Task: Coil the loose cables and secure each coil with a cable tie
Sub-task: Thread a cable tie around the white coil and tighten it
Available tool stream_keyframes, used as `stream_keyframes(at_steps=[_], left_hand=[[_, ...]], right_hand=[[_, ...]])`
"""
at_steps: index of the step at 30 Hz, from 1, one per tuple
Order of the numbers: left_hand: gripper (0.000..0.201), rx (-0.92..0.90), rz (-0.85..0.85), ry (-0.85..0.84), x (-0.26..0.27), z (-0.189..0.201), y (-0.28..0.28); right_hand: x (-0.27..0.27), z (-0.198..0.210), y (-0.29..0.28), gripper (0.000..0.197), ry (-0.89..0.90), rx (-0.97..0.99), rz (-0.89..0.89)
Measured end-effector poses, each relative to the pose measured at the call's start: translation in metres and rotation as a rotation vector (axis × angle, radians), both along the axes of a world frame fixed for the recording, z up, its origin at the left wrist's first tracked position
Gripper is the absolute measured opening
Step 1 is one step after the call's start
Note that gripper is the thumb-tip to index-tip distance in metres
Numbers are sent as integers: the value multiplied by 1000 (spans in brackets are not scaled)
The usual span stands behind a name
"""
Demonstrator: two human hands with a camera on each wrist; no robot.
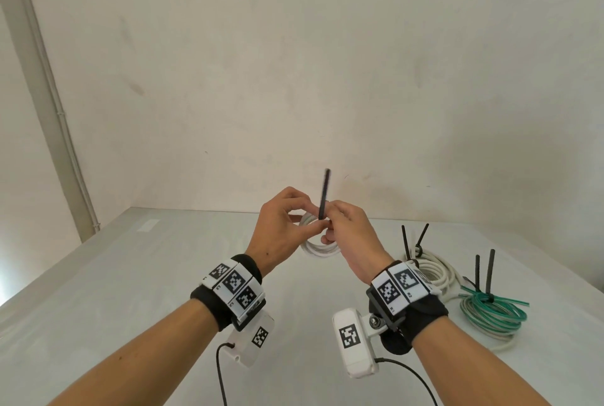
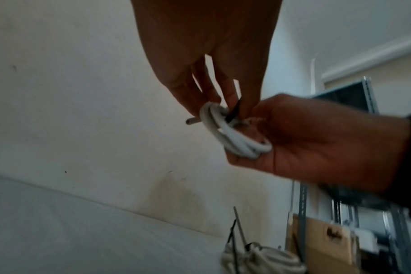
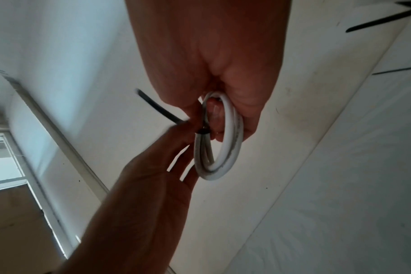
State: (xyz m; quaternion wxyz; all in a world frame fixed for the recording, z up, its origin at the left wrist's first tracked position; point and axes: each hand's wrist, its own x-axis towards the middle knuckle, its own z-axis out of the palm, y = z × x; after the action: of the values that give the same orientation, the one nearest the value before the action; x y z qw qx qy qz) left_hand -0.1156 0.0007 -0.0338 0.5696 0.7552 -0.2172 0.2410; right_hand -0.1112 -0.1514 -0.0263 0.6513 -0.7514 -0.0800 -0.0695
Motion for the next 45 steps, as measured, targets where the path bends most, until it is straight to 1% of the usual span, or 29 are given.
stream_keyframes(at_steps=[1,4,7,10,15,17,21,24,27,29,32,33,35,36,39,40,43,45], left_hand=[[9,-46,-36,40,-2,5,0],[14,-213,-94,126,-7,23,1],[17,-267,-127,157,-4,35,2],[16,-222,-148,251,-2,40,-1],[23,-69,-125,567,0,44,8],[23,-32,-141,627,-1,45,11],[22,-24,-125,658,-1,45,11],[14,-34,-112,672,-1,45,11],[20,-64,-120,679,0,44,10],[23,-69,-119,690,-1,44,9],[11,-76,-120,703,-2,44,10],[10,-83,-124,697,-2,43,10],[20,-95,-132,681,-1,41,11],[20,-105,-141,676,-1,40,12],[10,-143,-171,673,-2,40,13],[10,-143,-168,676,-3,40,13],[21,-159,-174,680,-1,41,12],[19,-184,-185,680,1,43,12]], right_hand=[[0,0,-1,29,-4,5,-1],[0,-1,-4,29,-4,26,0],[-1,-2,-3,29,-8,35,21],[1,-3,-1,30,-10,36,29],[1,0,-2,31,-46,0,16],[1,1,-3,32,-62,-35,2],[1,0,-2,33,-95,-118,-9],[-1,-4,-1,33,-113,-166,-3],[-4,-7,2,34,-147,-224,-26],[-4,-8,4,34,-150,-216,-56],[-3,-5,5,32,-158,-204,-75],[-3,-4,6,32,-164,-205,-70],[-3,-3,7,30,-171,-211,-63],[-3,-2,7,30,-171,-214,-63],[-3,-1,6,31,-172,-217,-68],[-3,-2,6,31,-174,-224,-67],[-5,-2,7,30,-222,-287,-68],[-4,-2,8,30,-260,-341,-75]])
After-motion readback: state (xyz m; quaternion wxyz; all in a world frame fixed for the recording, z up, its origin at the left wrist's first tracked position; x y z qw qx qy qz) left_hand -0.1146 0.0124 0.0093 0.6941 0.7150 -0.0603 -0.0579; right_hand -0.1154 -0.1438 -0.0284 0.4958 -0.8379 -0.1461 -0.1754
